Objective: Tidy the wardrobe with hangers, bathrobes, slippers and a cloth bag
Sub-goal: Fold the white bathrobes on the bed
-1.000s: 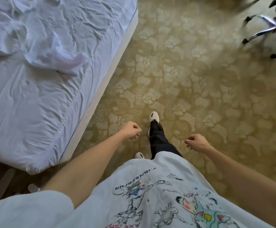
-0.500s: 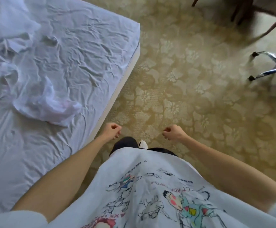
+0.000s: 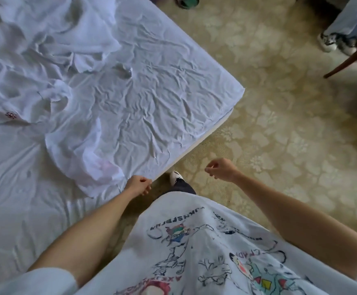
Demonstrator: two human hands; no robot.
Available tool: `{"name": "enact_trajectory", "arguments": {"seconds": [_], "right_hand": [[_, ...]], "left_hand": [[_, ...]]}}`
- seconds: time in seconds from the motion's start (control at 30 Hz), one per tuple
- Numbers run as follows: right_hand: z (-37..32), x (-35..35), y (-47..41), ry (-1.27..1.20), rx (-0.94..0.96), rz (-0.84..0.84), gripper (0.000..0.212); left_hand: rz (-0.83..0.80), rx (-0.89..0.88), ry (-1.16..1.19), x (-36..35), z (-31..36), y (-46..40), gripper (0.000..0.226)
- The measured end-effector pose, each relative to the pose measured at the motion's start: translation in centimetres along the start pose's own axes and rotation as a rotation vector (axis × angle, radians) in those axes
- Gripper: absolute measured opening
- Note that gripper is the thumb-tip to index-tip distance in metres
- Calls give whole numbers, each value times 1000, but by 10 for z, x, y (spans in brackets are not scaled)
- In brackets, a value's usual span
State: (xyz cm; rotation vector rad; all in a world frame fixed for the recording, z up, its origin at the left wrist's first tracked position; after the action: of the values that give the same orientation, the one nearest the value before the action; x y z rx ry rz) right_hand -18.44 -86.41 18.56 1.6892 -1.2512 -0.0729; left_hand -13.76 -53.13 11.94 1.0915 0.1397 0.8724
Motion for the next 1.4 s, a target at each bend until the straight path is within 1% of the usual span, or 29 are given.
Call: {"name": "enact_trajectory", "arguments": {"seconds": [0.1,0.23,0.37,0.43,0.57,0.7,0.9,1.0,1.1,1.17,1.23,1.4], "right_hand": [[11,55,-39,17,-62,-16,10],[18,125,-82,18,-141,26,14],[4,169,-123,49,-163,19,15],[-9,185,-149,69,-147,-2,17],[-44,216,-201,153,-75,-77,22],[-86,253,-250,212,0,-162,30],[-171,289,-314,269,180,-297,35],[-220,296,-350,249,251,-328,32],[-271,298,-384,242,326,-336,32],[-307,296,-407,229,364,-340,30],[-343,295,-428,208,392,-332,27],[-422,291,-474,129,367,-333,29]], "left_hand": [[21,1,58,13,61,-31,23],[15,-75,138,25,157,-63,20],[1,-110,134,39,219,-88,19],[15,-69,172,49,229,-104,18],[66,33,325,62,238,-135,19],[190,120,519,72,254,-152,14],[335,183,700,100,291,-170,18],[466,194,792,137,310,-181,10],[555,180,858,184,325,-194,19],[585,173,861,220,326,-204,26],[602,177,827,259,327,-215,25],[578,158,835,358,333,-242,24]]}}
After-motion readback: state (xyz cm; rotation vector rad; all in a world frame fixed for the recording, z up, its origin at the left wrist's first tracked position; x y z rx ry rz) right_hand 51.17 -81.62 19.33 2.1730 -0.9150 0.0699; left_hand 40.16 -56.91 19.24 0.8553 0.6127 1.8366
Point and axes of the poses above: each hand's wrist, its own y-axis away from the middle knuckle, its own x-axis out of the back of the hand, z = x × y, the point moved 4 cm from there along -y, towards the middle knuckle, and after that the axes turned 5 degrees about -z, right-handed, at the moved point
